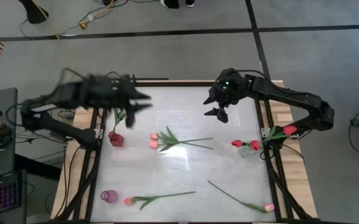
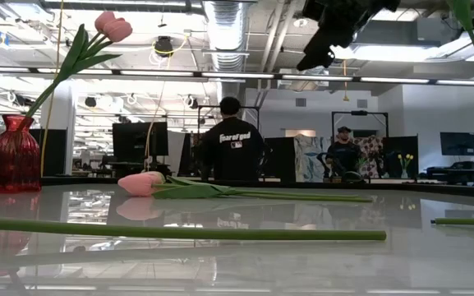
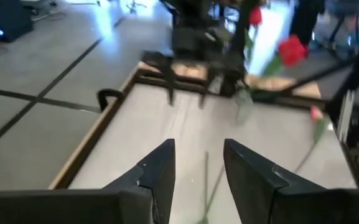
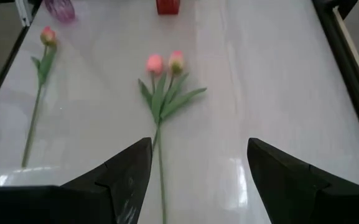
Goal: Sort flowers into vase by color
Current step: Put the pink flower into the red flower vase
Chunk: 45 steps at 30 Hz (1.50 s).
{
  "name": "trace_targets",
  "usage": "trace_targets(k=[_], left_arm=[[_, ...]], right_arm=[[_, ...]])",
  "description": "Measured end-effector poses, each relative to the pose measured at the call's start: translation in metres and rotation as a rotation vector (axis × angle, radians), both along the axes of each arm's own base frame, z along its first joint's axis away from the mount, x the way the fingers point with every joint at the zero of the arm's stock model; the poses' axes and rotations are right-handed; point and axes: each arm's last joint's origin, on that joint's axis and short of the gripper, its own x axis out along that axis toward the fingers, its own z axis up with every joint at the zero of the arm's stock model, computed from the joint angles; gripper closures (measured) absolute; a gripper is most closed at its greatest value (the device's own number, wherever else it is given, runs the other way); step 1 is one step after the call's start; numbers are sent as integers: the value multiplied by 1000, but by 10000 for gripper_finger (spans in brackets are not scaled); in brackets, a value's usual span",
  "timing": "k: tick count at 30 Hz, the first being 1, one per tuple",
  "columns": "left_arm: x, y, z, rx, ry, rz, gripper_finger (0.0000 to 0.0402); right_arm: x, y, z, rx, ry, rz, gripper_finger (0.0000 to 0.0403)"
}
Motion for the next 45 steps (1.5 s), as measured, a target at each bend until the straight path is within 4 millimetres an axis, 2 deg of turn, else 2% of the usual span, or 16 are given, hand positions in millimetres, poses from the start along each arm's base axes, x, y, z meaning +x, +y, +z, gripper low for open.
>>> trace_targets(k=[4, 9, 12, 16, 24, 27, 34, 41, 45], left_arm=[[33, -40, -21, 79, 99, 12, 285], [72, -76, -64, 98, 238, -2, 285], [91, -85, -95, 102, 339, -11, 285], [106, -83, -108, 3, 361, -12, 285], [116, -82, -112, -73, 329, 13, 285], [118, -92, -118, -81, 341, 16, 285], [115, -122, -128, -36, 356, 33, 285], [111, -129, -133, -79, 388, 48, 285], [111, -128, -150, -91, 416, 69, 285]], right_arm=[[-10, 4, 7, -12, -11, 7, 113], [-21, 12, 13, -28, -44, 19, 113], [-28, 18, 11, -40, -60, 37, 113], [-40, 24, 9, -74, -124, 54, 113], [-58, 28, 1, -94, -322, 115, 113], [-57, 28, -4, -98, -366, 137, 113], [-56, 28, -9, -71, -340, 145, 113], [-57, 30, -12, -19, -316, 155, 113], [-56, 34, -13, -2, -303, 168, 113]])
